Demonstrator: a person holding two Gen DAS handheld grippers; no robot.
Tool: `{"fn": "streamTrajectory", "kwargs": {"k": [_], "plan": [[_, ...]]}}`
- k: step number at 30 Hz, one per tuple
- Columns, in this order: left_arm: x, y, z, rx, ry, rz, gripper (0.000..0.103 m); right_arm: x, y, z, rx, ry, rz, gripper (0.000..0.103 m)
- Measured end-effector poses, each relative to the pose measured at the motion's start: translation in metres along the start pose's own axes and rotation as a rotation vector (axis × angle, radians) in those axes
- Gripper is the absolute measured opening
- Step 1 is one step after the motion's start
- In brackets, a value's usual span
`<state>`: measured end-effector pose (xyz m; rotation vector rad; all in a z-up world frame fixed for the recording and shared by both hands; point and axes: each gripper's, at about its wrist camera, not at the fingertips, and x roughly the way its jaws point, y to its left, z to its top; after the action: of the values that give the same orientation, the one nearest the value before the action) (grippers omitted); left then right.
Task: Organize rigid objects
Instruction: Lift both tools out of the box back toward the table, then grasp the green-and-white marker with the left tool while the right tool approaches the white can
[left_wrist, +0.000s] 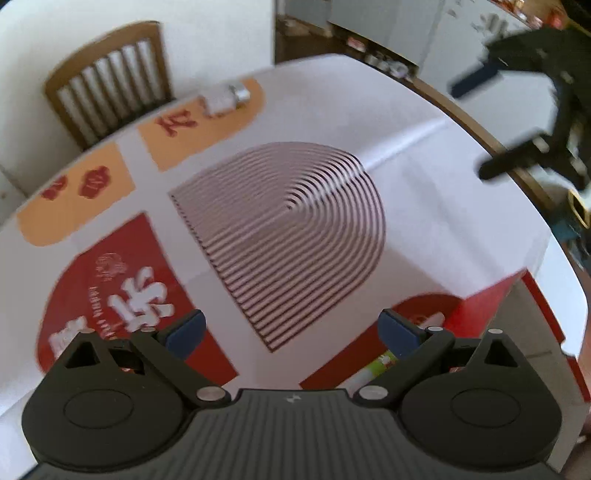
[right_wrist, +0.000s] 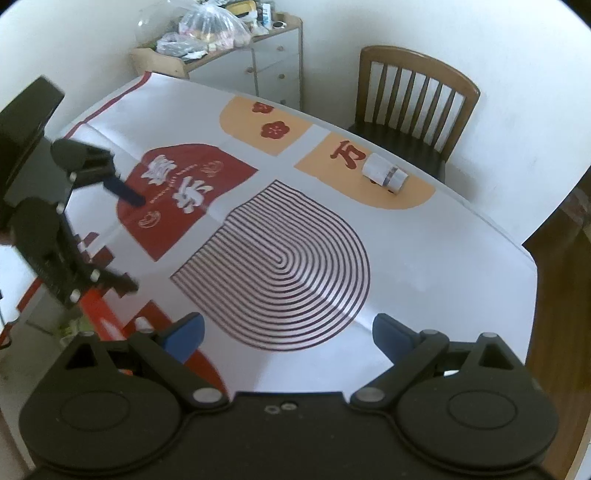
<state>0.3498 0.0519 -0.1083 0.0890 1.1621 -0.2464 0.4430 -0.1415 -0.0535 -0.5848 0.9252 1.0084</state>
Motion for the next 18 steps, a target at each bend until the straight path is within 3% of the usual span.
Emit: {"fn": "streamTrajectory", "kwargs": {"k": [9,18], "plan": [[0.038,0.020,0.000,0.091,0.199,-0.291,0.100,0.037,-0.021,0.008,-0.010,0.038,0.020,0.098],[0.100,0.013,0.002,0.251,0.434,-0.414,0.100,0.060,-0.040,0.015,0.004,0.053,0.022,0.098]]}}
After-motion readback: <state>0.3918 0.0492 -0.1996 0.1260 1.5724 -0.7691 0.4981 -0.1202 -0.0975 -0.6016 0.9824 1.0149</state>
